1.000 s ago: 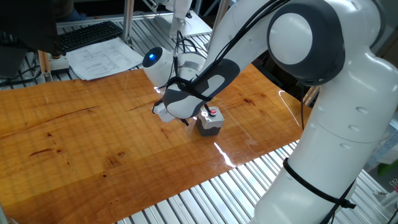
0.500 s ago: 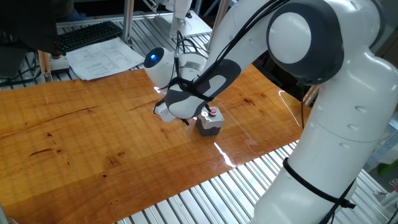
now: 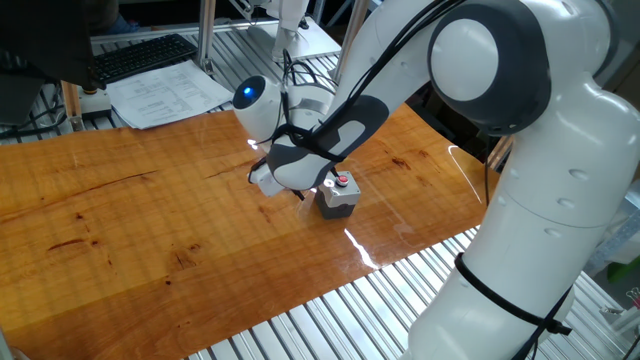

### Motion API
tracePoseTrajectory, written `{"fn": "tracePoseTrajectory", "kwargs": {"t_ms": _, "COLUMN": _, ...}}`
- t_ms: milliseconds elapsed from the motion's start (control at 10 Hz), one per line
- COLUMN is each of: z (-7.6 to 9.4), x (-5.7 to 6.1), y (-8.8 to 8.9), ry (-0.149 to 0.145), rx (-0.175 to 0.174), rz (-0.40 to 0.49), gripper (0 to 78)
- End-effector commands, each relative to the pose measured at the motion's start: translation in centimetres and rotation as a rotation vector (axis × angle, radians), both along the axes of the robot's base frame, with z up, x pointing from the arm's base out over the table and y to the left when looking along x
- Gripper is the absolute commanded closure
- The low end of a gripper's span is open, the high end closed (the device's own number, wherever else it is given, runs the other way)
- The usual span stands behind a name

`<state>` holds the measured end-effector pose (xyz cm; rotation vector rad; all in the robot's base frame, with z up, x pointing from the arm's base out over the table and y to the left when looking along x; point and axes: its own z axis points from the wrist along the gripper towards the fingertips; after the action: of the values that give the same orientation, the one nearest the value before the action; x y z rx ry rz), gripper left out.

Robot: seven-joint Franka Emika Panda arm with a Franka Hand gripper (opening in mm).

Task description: Drop coins into a piggy bank

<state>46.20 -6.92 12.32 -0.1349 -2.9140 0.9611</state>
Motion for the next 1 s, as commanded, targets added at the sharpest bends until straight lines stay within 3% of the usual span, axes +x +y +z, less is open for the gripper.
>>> {"fn": "tracePoseTrajectory", "kwargs": {"t_ms": 100, "z": 0.07, "x": 0.06, "y": 0.01, "ry": 0.0, "rx": 0.006, "rz": 0.002, "gripper": 0.1}}
{"fn": "tracePoseTrajectory", "kwargs": {"t_ms": 700, "z": 0.02, "x": 0.08, "y": 0.04, "ry": 0.005, "rx": 0.011, "rz": 0.009, "gripper": 0.1}}
{"fn": "tracePoseTrajectory", "kwargs": {"t_ms": 800, "z": 0.02, "x": 0.08, "y": 0.04, "ry": 0.005, "rx": 0.011, "rz": 0.009, "gripper": 76.3}}
{"fn": "tracePoseTrajectory", "kwargs": {"t_ms": 1000, "z": 0.02, "x": 0.08, "y": 0.04, "ry": 0.005, "rx": 0.011, "rz": 0.009, "gripper": 76.3}}
